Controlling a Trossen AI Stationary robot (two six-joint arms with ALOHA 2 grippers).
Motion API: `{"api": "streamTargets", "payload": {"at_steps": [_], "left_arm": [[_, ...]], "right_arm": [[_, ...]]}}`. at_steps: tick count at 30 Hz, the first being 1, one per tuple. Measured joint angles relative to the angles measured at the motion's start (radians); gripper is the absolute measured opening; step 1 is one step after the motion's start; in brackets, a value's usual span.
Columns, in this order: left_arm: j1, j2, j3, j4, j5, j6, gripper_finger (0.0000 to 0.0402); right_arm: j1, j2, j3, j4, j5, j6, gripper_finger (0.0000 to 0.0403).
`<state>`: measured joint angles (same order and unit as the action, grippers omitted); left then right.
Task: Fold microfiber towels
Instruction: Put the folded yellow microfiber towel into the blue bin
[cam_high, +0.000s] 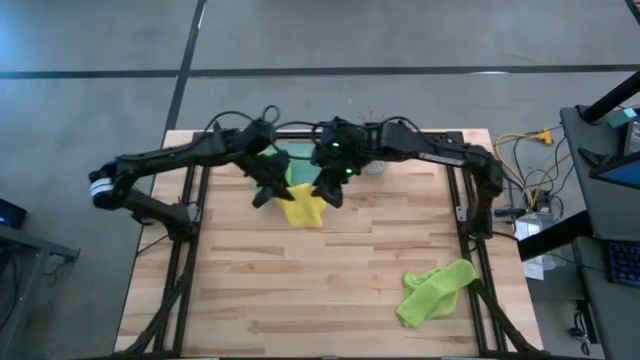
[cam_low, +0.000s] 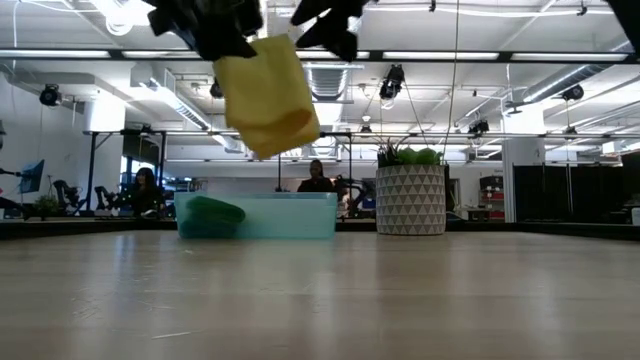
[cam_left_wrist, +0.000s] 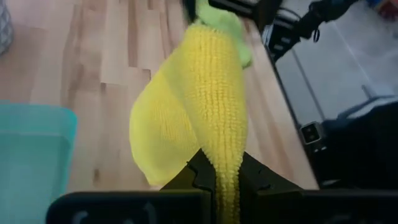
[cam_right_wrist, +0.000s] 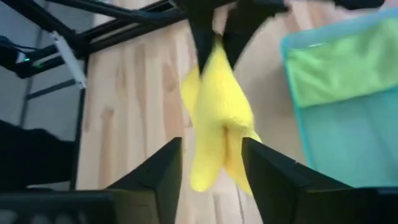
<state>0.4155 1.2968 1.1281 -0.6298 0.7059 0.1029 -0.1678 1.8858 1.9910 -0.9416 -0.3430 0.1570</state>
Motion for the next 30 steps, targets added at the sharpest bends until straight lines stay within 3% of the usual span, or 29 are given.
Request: {"api": "streamTargets", "payload": {"at_steps": [10,14,16,22,30], "left_arm": [[0.1,0.361,0.337,-0.272,0.002,0.267,0.0],[0.167,0.521,0.482,-0.462,0.135,0.346,0.0],[0.192,0.593,0.549,-0.569,0.146,0.398,0.0],[0.244,0.723,0.683,-0.657,-0.051,0.464,0.0],[0.279,0.771,0.741,-0.57,-0.078,0.453,0.0]], "right_arm": [[0.132,-0.298,-0.333,0.092,0.351,0.204,0.0174],[0.205,-0.423,-0.496,0.177,0.466,0.336,0.0167],[0.242,-0.473,-0.572,0.219,0.52,0.402,0.0164],[0.322,-0.601,-0.737,0.311,0.65,0.557,0.0156],[0.336,-0.655,-0.812,0.358,0.662,0.621,0.0157]]}}
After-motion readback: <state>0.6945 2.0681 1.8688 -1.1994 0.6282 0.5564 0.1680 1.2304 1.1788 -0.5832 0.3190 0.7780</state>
